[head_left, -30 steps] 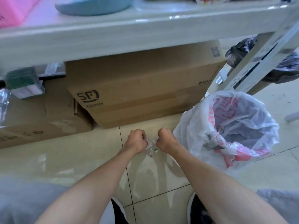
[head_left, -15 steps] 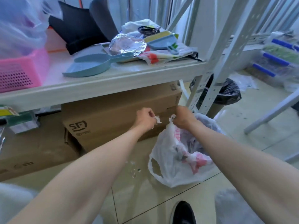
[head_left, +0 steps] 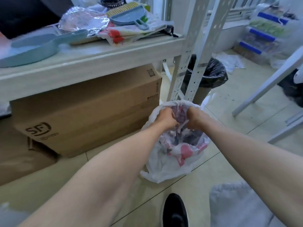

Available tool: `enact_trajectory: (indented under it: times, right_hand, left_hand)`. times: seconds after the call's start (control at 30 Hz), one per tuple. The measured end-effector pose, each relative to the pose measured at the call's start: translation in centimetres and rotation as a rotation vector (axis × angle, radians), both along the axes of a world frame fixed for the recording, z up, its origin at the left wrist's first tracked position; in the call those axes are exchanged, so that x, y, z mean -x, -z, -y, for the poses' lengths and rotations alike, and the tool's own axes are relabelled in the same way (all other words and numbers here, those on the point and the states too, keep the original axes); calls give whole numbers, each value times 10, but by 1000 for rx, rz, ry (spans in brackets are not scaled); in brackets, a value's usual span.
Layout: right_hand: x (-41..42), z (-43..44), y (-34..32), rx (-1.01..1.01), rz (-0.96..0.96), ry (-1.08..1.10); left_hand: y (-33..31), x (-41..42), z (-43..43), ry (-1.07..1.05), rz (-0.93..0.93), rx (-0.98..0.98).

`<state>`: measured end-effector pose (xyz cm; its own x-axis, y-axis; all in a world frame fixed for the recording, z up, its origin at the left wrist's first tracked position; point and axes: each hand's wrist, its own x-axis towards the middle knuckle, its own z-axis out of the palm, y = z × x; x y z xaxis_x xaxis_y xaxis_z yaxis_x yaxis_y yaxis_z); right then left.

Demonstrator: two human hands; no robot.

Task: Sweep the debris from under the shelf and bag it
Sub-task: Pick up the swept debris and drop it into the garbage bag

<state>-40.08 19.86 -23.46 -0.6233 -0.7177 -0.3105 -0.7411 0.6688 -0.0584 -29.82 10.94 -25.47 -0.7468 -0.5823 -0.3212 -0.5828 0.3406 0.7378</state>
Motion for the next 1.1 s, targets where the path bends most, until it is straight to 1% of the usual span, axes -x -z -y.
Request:
enact_trajectory:
  times: [0.13,0.3,0.37,0.47,0.57,0.67,0.73,0.8,0.87,0.97,1.03,1.1]
  right_hand:
    - [-4,0,-7,-35,-18,14]
    - [-22,12,-36,6,-56,10]
    - [-34,22,-44,55,-50,-22]
    - [-60,47,-47,156,8,-89]
    - [-99,73,-39,233,101,-150]
    - [-137,96,-7,195,231,-208]
    - [-157,109,25,114,299,-282]
    - [-175,116,63,-1,350,-335]
    - [-191,112,101,-118,384,-355]
    - [-212,96,148,-218,409,-363]
    - [-222,87,175,-224,431,-347]
    - [-231,83,195,-183,452,-352]
  left_hand:
    - [-5,-10,5,18,-9,11]
    - [-23,-36,26,-63,-83,58]
    - [-29,-55,40,-144,-60,128]
    - [-30,-97,62,-319,0,217]
    - [-15,-147,80,-418,139,225]
    - [21,-192,92,-424,321,164]
    - [53,-215,95,-392,447,126]
    - [87,-232,95,-345,524,73]
    - [119,-243,90,-287,540,33]
    - [159,-252,86,-210,500,15]
    - [179,-254,86,-168,471,8]
    - [192,-253,88,-141,431,7]
